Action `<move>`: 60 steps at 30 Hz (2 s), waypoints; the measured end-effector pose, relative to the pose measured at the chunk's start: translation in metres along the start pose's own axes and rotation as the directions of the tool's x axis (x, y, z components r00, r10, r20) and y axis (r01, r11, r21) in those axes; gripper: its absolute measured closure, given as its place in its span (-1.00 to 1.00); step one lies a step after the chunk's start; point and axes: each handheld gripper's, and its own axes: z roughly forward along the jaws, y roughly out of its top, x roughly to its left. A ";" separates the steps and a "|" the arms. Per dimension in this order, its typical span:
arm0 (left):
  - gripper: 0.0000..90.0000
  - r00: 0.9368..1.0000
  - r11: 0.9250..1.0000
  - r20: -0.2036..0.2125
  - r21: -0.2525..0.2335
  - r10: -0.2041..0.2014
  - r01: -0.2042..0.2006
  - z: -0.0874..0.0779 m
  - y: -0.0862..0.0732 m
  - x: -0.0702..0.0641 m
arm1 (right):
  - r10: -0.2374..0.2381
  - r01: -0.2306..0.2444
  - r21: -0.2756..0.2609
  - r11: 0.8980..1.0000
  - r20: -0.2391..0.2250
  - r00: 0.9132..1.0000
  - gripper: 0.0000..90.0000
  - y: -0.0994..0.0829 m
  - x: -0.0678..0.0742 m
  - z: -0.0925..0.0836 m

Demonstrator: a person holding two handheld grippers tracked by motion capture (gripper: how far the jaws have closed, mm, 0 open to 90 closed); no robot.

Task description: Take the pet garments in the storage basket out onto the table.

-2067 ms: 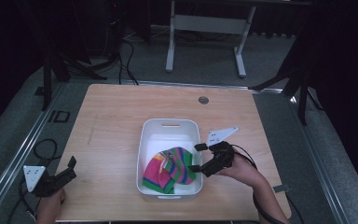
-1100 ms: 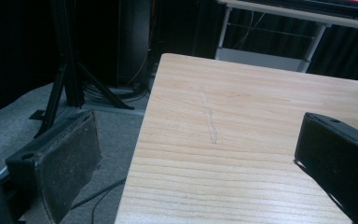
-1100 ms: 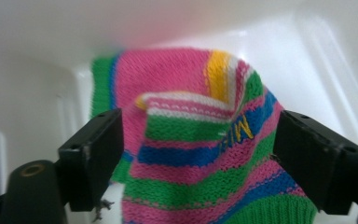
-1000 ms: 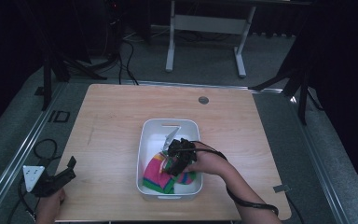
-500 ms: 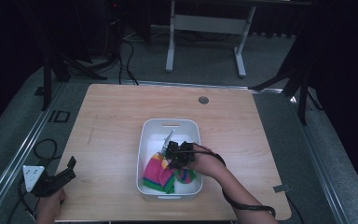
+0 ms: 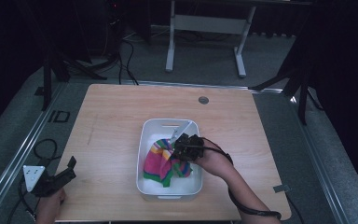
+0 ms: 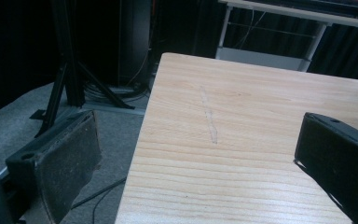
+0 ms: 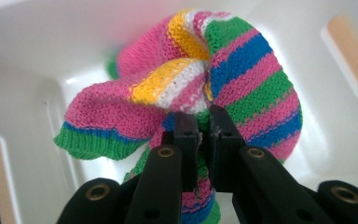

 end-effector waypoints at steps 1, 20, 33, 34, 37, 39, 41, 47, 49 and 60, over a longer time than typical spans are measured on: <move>-0.98 1.000 1.000 0.000 0.000 0.000 0.000 0.000 0.000 0.000 | -0.001 0.001 -0.017 1.000 0.003 1.000 0.86 0.001 0.000 -0.004; -0.98 1.000 1.000 0.000 -0.002 -0.001 0.001 0.000 0.000 0.000 | 0.004 0.028 -0.283 0.959 0.114 0.993 0.86 0.016 -0.003 -0.095; -0.98 1.000 1.000 -0.003 0.001 0.007 -0.007 0.000 0.000 -0.001 | 0.113 -0.044 -0.345 0.938 0.183 0.977 0.86 -0.030 -0.027 -0.133; -0.98 1.000 1.000 -0.004 0.000 0.006 -0.006 0.000 0.000 -0.001 | 0.117 -0.045 -0.345 0.937 0.190 0.975 0.86 -0.034 -0.030 -0.136; -0.98 1.000 1.000 -0.005 0.001 0.008 -0.008 0.000 0.000 -0.001 | 0.149 -0.066 -0.357 0.932 0.211 0.966 0.86 -0.047 -0.035 -0.144; -0.98 1.000 1.000 -0.006 0.001 0.009 -0.009 0.000 0.000 -0.001 | 0.174 -0.084 -0.361 0.929 0.226 0.958 0.86 -0.056 -0.039 -0.148; -0.98 1.000 1.000 -0.007 0.002 0.009 -0.009 0.000 0.000 -0.001 | 0.195 -0.098 -0.366 0.925 0.237 0.952 0.86 -0.065 -0.043 -0.153; -0.98 1.000 1.000 -0.009 0.001 0.009 -0.009 0.000 0.000 -0.001 | 0.260 -0.145 -0.383 0.912 0.267 0.928 0.86 -0.092 -0.053 -0.165; -0.98 1.000 1.000 -0.009 0.000 0.010 -0.010 0.000 0.000 -0.001 | 0.282 -0.162 -0.390 0.906 0.275 0.919 0.86 -0.101 -0.056 -0.168; -0.98 1.000 1.000 -0.008 -0.002 0.010 -0.010 0.000 0.000 -0.001 | 0.377 -0.237 -0.408 0.882 0.306 0.875 0.86 -0.143 -0.066 -0.168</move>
